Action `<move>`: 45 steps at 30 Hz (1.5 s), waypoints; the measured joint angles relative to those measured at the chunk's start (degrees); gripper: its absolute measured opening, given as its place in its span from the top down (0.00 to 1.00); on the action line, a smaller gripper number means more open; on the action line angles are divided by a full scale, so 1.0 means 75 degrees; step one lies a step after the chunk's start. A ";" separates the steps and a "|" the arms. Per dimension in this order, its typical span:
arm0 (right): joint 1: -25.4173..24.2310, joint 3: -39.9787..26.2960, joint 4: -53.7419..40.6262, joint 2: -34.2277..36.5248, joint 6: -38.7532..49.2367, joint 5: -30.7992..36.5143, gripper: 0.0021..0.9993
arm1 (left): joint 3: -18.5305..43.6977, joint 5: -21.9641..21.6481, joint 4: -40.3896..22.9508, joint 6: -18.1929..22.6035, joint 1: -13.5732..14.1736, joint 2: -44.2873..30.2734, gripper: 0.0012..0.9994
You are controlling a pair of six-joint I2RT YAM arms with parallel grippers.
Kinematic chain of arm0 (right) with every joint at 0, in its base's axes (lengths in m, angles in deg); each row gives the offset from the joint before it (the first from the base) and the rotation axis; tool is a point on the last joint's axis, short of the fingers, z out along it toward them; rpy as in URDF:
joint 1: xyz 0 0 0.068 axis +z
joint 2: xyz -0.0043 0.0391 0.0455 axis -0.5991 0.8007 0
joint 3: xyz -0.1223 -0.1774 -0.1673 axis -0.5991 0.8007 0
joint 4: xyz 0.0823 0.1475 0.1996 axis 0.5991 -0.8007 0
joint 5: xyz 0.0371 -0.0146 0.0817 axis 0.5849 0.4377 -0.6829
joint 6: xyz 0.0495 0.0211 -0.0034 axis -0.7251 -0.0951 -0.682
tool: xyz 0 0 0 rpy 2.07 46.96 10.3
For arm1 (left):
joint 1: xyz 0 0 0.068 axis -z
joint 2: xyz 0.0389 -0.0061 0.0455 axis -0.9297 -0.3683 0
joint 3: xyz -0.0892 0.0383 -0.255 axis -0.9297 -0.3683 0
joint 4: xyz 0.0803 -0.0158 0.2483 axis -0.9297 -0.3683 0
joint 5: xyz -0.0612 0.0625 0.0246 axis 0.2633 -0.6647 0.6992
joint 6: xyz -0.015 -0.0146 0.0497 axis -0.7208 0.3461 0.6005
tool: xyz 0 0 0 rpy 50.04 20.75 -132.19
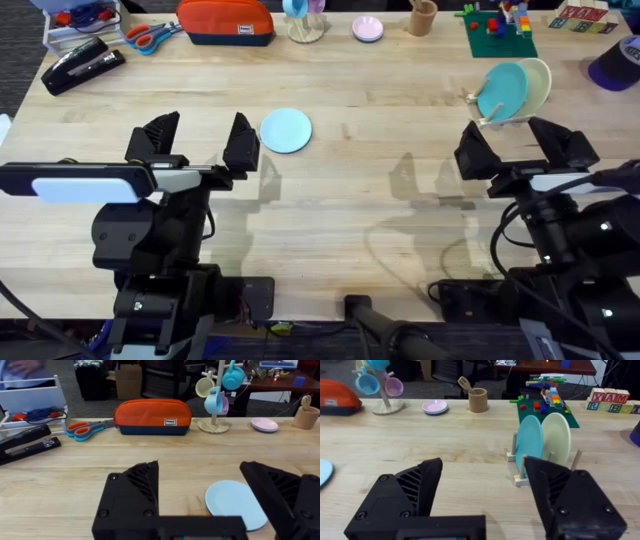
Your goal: Pick up the plates from the table one by one and place each into a slot on the dish rack.
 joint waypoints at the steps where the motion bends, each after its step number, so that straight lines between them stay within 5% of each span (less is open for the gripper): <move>1: 0.0000 -0.0003 -0.0042 0.0000 0.0000 0.0000 0.01 | 0.0000 0.0000 -0.0006 0.0000 0.0000 0.0000 0.01; 22: 0.0000 -0.0147 0.0849 0.0012 0.0001 0.0000 0.00 | 0.0356 -0.0146 -0.0256 0.0452 0.0000 0.0000 0.01; 26: 0.0000 -0.0853 0.0596 0.0012 0.0000 0.0000 0.00 | 0.1423 -0.0146 -0.1155 0.0504 0.0000 0.0000 0.01; 32: 0.0000 -0.2881 -0.1641 0.0073 0.0037 0.0000 0.01 | 0.3660 -0.0146 -0.3171 0.0550 0.0000 -0.0373 0.01; 45: 0.0000 -0.7285 -0.6005 0.2357 0.0442 -0.0029 0.01 | 0.8488 0.0260 -0.6897 0.0589 0.0000 -0.3470 0.01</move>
